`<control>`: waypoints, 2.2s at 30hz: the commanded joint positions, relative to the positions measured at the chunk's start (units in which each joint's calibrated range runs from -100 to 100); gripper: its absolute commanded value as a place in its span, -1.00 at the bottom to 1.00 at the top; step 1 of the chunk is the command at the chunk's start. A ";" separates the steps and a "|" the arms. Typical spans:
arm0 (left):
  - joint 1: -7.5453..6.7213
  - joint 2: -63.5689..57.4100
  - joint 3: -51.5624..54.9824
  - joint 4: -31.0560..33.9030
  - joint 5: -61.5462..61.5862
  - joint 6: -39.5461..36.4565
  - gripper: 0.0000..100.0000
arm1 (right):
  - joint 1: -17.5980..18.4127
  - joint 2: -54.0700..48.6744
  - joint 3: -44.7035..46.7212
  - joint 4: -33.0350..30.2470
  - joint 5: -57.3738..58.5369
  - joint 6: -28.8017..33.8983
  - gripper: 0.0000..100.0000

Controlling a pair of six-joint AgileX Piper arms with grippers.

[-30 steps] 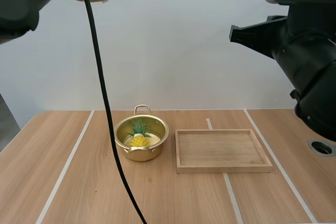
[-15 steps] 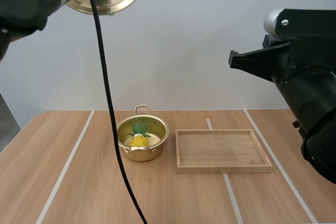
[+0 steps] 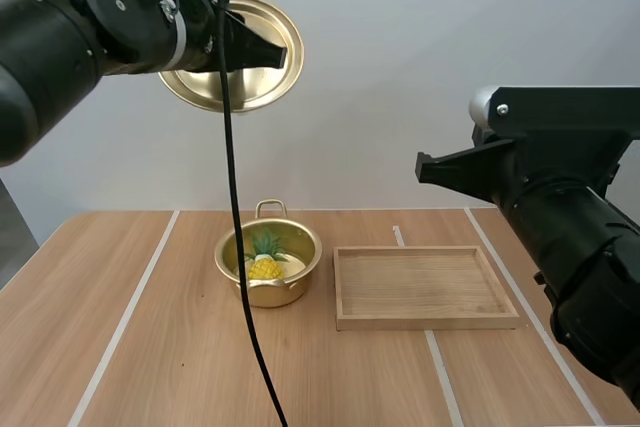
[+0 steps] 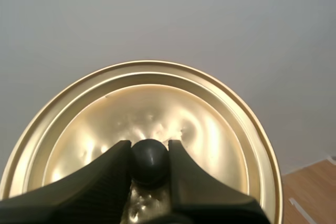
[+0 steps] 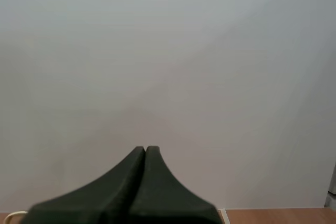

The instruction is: Open the pot, put the pineapple inside, and close it

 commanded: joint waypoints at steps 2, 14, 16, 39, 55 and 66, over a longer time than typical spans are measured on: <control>-0.18 2.98 -0.01 -0.69 4.80 -0.11 -1.00 | -0.25 -0.36 1.05 0.00 -0.76 0.00 -1.00; -0.18 9.74 4.35 -4.70 9.01 3.32 -1.00 | -0.25 -0.36 1.04 0.00 -2.37 0.00 -1.00; -0.18 10.52 6.22 -6.10 8.85 5.17 -1.00 | -0.25 -0.36 1.04 0.00 -2.37 0.00 -1.00; -0.18 19.78 17.04 -16.77 5.20 16.63 -1.00 | -0.25 -0.36 1.04 0.00 -2.37 0.00 -1.00; -0.18 27.37 17.04 -18.49 -1.21 19.25 -1.00 | -0.25 -0.36 1.04 0.00 -2.37 0.00 -1.00; -0.18 30.76 17.04 -18.49 -1.58 19.95 -1.00 | -0.25 -0.36 1.04 0.00 -2.37 0.00 -1.00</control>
